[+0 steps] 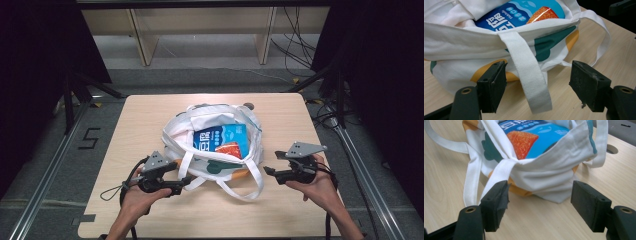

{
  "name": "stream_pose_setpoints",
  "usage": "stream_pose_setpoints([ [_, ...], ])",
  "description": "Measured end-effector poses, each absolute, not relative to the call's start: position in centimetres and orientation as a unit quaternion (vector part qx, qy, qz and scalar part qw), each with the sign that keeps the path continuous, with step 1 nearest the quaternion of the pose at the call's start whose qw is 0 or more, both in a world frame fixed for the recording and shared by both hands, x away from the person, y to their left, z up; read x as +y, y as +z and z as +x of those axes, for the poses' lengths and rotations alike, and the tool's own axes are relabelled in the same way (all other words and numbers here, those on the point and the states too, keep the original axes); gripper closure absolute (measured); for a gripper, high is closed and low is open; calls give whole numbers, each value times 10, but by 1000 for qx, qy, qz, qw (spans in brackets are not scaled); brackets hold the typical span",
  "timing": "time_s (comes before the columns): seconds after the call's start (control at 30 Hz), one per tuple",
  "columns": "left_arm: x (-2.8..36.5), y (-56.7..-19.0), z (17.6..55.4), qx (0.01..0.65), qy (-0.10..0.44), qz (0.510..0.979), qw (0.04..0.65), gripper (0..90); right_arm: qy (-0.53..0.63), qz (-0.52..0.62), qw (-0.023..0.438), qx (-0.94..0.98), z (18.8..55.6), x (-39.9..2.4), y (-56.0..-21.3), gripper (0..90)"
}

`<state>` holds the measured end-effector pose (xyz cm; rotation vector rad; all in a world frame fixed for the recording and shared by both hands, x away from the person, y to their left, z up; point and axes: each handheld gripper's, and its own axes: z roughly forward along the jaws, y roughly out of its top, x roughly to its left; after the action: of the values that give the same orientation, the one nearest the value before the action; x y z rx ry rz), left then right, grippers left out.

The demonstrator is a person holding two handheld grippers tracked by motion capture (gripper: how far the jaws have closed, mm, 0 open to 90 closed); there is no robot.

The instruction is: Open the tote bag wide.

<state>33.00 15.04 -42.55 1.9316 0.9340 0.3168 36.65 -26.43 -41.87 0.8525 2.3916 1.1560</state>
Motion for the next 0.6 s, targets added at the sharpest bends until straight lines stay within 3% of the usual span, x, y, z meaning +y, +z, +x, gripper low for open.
stream_pose_setpoints([
  [0.6, 160, -444, 314, 363, 136, 796, 465, 231, 403, 313, 173, 843, 350, -275, -431, 290],
])
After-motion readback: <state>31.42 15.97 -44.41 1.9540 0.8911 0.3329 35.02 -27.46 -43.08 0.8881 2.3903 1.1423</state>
